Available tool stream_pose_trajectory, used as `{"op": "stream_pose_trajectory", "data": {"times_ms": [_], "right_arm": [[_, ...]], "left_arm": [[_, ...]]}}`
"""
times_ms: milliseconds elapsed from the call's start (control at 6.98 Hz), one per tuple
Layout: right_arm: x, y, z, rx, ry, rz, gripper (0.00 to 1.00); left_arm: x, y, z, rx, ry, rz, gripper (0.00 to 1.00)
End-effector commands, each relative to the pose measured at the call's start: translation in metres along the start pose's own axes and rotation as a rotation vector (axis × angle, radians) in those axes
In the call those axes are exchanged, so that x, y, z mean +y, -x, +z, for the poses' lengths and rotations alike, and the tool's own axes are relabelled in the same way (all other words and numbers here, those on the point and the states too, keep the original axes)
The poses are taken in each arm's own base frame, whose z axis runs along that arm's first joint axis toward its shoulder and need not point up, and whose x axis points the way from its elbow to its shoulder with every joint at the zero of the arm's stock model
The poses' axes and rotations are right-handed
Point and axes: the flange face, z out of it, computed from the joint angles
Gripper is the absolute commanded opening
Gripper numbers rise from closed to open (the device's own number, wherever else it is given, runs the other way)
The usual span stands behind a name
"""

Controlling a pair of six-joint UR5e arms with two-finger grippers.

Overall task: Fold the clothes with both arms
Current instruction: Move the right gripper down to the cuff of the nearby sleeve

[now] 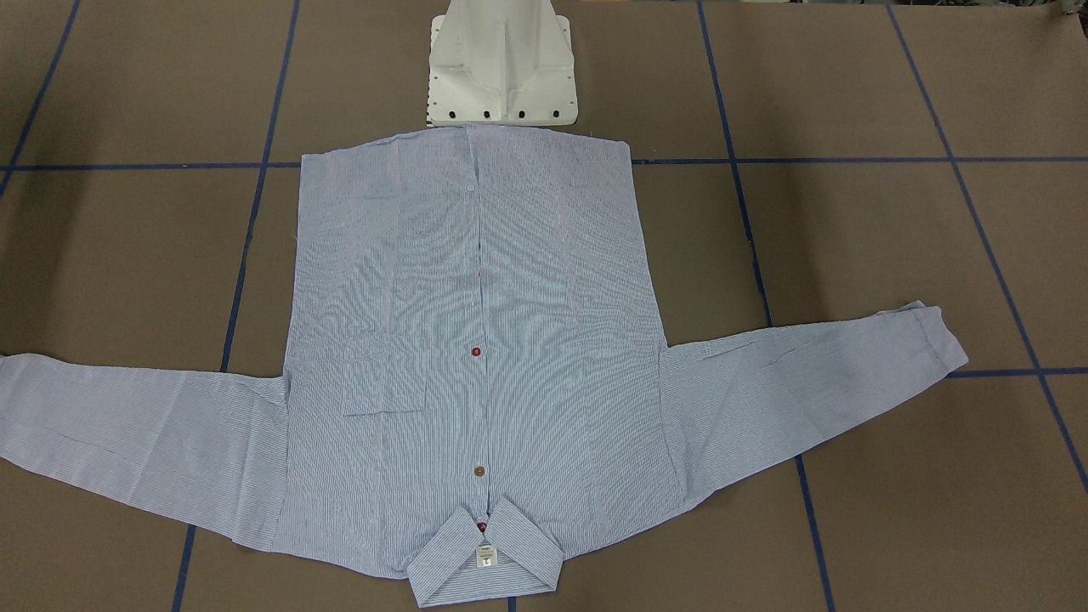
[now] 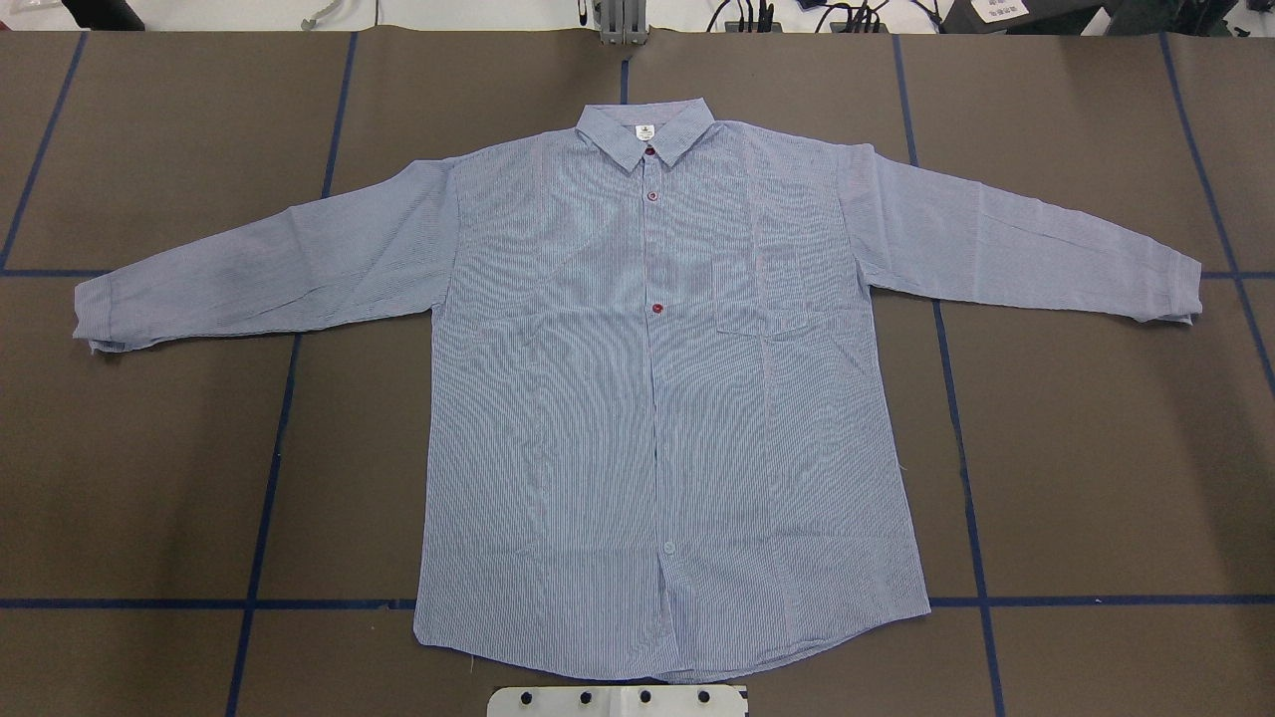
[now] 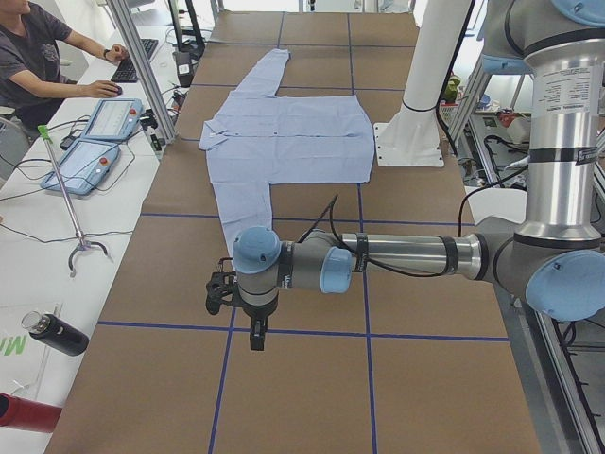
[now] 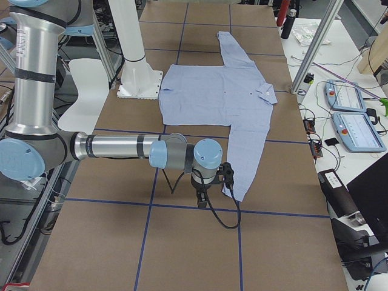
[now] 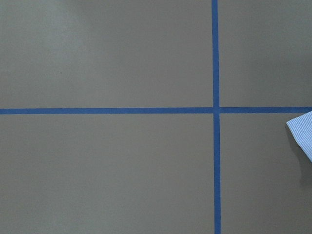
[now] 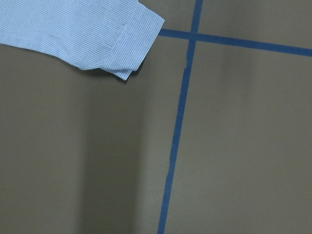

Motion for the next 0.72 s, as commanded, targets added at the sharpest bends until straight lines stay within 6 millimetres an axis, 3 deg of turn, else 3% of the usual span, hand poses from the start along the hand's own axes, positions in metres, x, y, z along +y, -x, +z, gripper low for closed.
{"op": "stream_pose_trajectory", "data": {"times_ms": [0,430,573], "right_arm": [[0.0,0.001,-0.001,0.0,-0.006,-0.008,1.0],[-0.006,0.0,0.001,0.005,-0.001,0.008,1.0],[-0.036,0.001,-0.005,0.008,-0.025,-0.015,1.0]], "left_arm": [[0.001,-0.002,0.001,0.023,0.009,-0.007,1.0],[-0.008,-0.015,-0.011,0.027,-0.026,0.031,1.0],[-0.02,-0.029,-0.026,0.026,-0.057,0.06,1.0]]}}
